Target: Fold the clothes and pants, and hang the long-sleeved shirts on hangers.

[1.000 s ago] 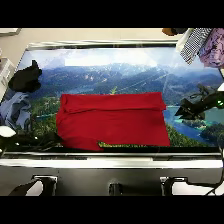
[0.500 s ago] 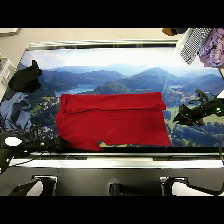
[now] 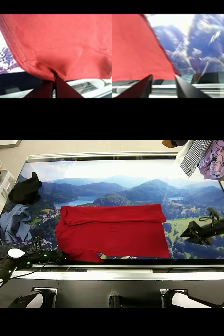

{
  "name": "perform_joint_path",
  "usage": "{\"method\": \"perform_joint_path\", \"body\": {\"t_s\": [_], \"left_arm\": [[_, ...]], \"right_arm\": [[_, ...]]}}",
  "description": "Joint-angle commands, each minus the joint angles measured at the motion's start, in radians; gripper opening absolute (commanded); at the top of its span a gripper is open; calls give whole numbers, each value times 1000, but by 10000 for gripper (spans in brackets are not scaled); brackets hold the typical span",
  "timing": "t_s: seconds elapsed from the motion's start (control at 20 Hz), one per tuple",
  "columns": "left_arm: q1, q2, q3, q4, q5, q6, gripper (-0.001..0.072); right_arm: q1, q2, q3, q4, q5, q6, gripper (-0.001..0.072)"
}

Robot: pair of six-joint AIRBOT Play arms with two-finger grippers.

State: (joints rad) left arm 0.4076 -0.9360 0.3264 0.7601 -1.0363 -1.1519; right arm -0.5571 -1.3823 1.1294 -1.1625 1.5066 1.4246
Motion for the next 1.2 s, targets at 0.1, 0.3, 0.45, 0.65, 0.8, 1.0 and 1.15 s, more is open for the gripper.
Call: {"method": "perform_joint_path", "body": {"t_s": [0.1,0.3,0.45,0.65,0.8,1.0,1.15], "left_arm": [[-2,0,0,-2,-18,-8,21],[-2,3,0,-2,-20,-11,21],[-2,3,0,-2,-20,-18,21],[-2,3,0,-2,-20,-18,21],[-2,3,0,-2,-21,-28,21],[15,25,60,11,-170,-57,19],[69,128,130,106,-301,-201,19]], "right_arm": [[-37,2,-204,2,-117,-39,456],[5,2,-311,22,-163,-81,456],[65,2,-338,28,-195,-82,456],[162,2,-338,25,-213,-62,444],[203,3,-337,35,-194,-59,105],[200,66,-337,38,-121,-11,26],[200,207,-337,9,-36,75,26]]}}
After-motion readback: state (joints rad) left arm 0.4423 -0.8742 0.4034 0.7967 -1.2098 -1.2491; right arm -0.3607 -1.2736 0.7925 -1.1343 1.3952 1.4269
